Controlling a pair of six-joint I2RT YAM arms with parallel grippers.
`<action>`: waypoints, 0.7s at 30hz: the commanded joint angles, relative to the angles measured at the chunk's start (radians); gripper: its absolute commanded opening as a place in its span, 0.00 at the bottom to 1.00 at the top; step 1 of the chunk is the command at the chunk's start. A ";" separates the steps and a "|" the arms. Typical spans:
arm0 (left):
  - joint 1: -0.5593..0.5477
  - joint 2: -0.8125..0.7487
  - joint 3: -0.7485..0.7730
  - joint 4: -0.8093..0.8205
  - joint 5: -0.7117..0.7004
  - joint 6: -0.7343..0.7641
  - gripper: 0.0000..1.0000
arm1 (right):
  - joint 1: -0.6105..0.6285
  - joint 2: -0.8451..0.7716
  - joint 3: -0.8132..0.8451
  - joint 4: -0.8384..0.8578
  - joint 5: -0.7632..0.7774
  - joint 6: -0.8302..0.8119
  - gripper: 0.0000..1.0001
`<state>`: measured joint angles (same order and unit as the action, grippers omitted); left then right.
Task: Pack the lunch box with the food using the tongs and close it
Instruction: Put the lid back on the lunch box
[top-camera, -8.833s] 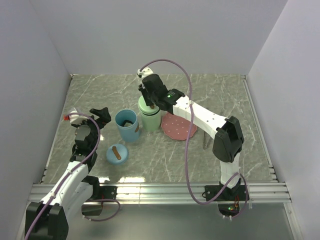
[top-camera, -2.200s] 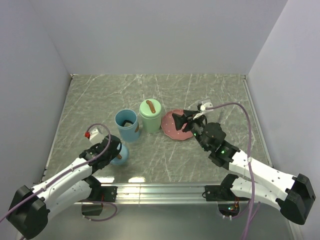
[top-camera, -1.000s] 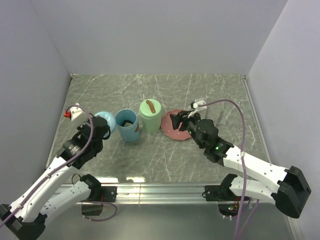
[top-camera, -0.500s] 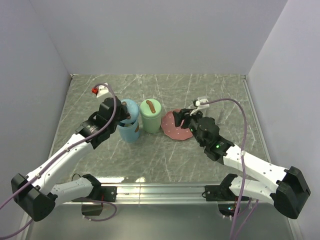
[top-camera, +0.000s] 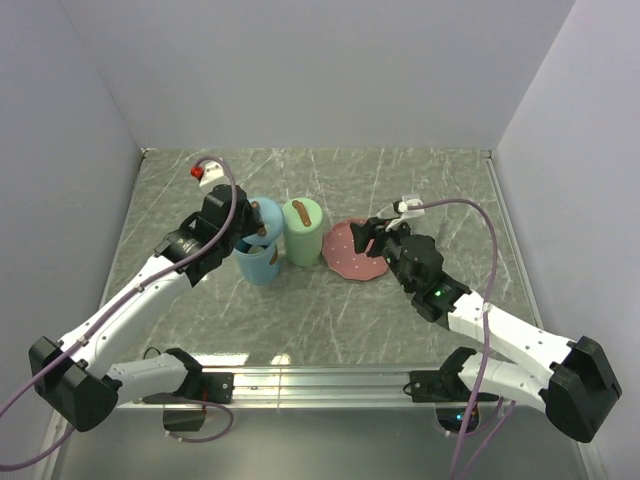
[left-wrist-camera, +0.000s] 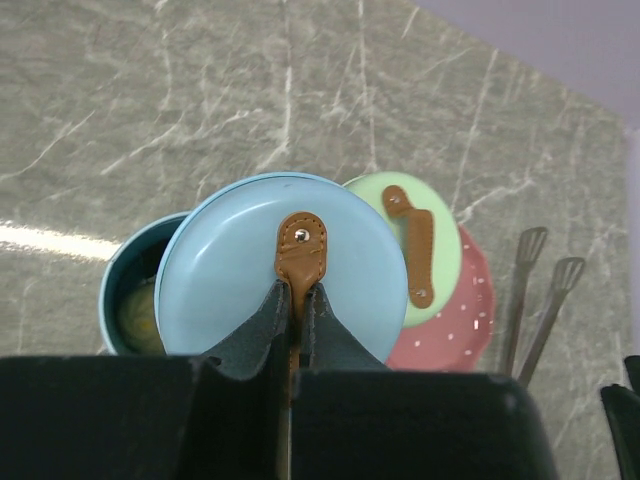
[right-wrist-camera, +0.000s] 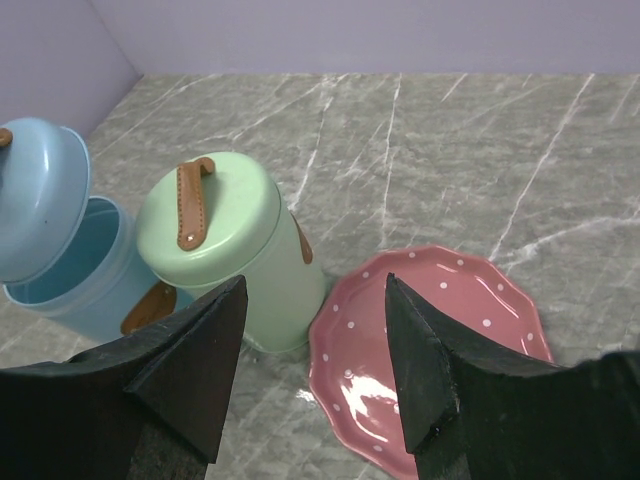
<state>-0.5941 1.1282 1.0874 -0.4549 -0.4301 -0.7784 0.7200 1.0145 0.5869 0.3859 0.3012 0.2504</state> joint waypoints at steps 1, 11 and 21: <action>0.033 0.002 0.020 -0.022 0.020 -0.004 0.00 | -0.016 -0.039 -0.015 0.048 -0.008 0.015 0.65; 0.076 0.036 0.014 -0.051 0.088 -0.005 0.00 | -0.042 -0.059 -0.036 0.051 -0.028 0.027 0.65; 0.077 0.036 -0.003 -0.105 0.054 -0.018 0.00 | -0.059 -0.060 -0.045 0.053 -0.048 0.035 0.64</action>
<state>-0.5201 1.1931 1.0805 -0.5552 -0.3565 -0.7830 0.6724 0.9718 0.5491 0.4004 0.2600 0.2729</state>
